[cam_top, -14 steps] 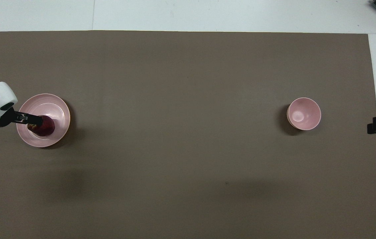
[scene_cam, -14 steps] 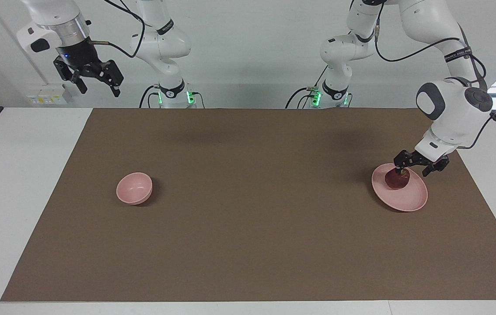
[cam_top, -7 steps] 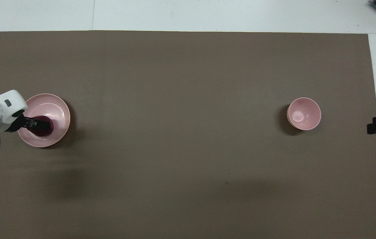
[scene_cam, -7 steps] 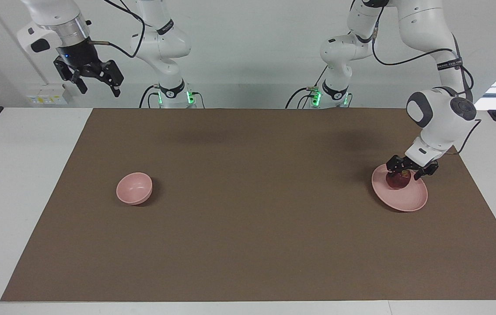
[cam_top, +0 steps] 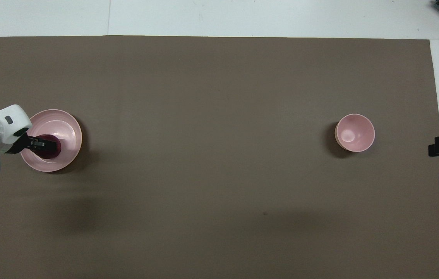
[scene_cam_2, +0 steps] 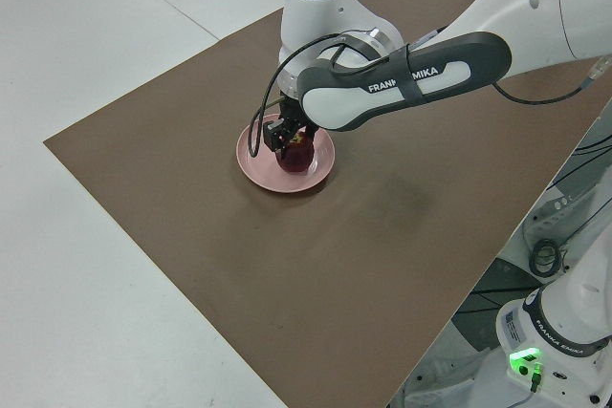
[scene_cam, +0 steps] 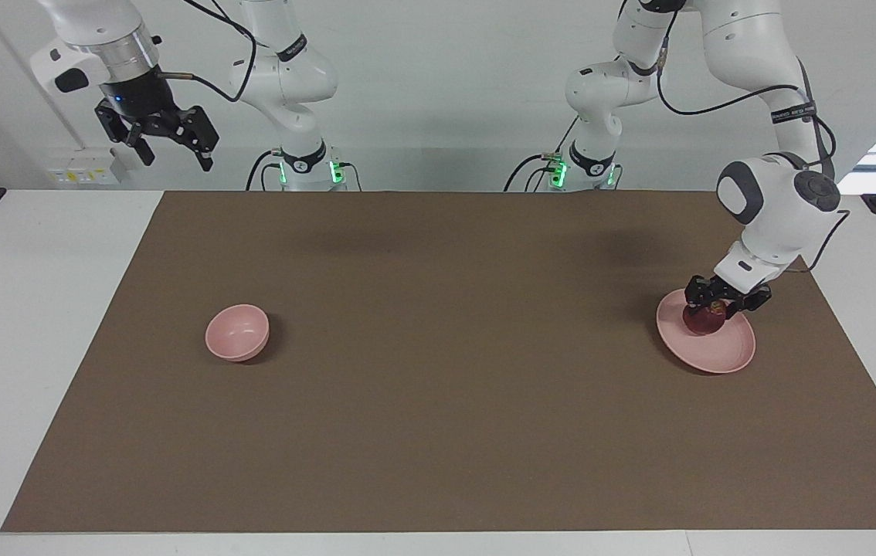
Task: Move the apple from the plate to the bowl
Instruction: 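Lift the apple with the left gripper while the right gripper approaches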
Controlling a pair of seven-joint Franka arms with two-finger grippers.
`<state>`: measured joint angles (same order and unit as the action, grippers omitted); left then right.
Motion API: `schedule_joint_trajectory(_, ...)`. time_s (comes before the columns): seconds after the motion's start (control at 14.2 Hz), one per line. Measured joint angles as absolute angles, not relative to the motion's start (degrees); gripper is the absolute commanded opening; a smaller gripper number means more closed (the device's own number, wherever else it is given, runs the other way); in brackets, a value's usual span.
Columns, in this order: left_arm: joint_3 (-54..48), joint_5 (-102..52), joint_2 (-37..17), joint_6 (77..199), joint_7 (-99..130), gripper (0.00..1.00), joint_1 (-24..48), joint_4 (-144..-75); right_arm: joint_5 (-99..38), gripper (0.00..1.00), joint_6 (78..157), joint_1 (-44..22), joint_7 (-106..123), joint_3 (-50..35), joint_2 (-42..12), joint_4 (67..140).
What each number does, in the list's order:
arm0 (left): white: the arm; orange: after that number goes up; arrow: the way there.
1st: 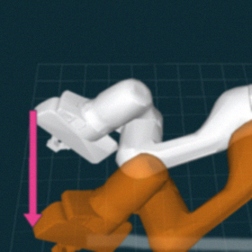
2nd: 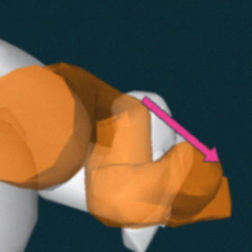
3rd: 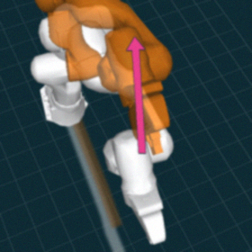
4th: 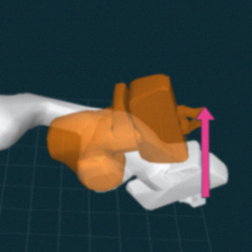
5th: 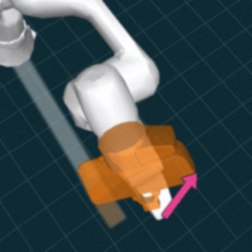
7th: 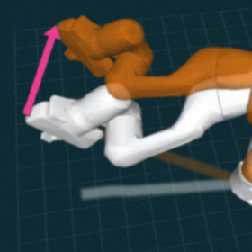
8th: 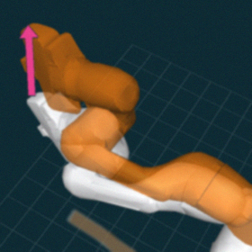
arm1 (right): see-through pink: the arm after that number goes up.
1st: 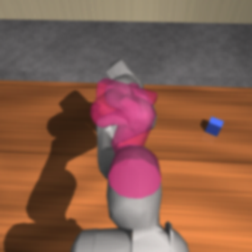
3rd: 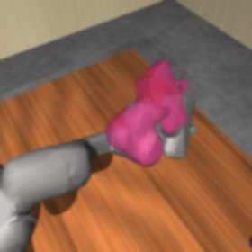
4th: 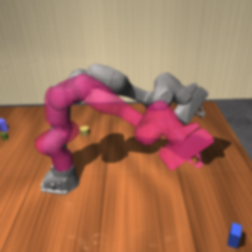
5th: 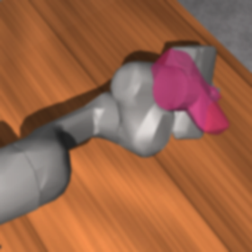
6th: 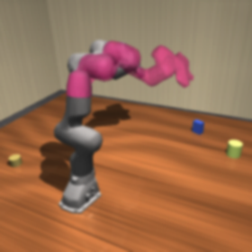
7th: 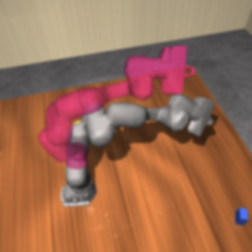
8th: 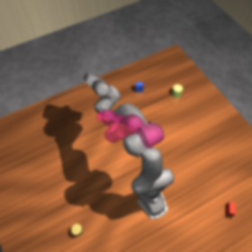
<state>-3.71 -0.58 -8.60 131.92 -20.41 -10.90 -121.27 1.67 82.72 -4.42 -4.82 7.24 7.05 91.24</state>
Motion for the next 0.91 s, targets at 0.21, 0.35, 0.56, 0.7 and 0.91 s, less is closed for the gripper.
schedule_joint_trajectory(0.21,-4.6,-0.6,-6.5,132.0,-20.4,0.02,-10.6,-120.9,0.9,1.0,82.7,-4.5,-4.8,7.2,7.1,91.4)
schedule_joint_trajectory(0.35,-4.9,-1.0,-3.7,130.7,-20.2,0.0,-8.7,-120.8,-1.5,1.0,82.7,-4.6,-5.0,7.2,7.0,91.8)
schedule_joint_trajectory(0.56,-5.1,-3.5,-0.4,125.8,-15.5,0.0,-2.7,-119.7,-4.2,1.0,84.7,-5.0,-7.3,7.1,6.9,92.8)
schedule_joint_trajectory(0.7,-5.3,-6.6,0.1,125.3,-10.2,0.0,2.1,-119.4,-7.0,1.0,86.8,-5.3,-10.0,6.8,6.6,93.9)
schedule_joint_trajectory(0.91,-5.4,-13.1,0.0,125.3,-5.3,0.0,7.4,-119.4,-9.7,1.0,89.2,-6.9,-15.8,6.7,6.0,94.8)
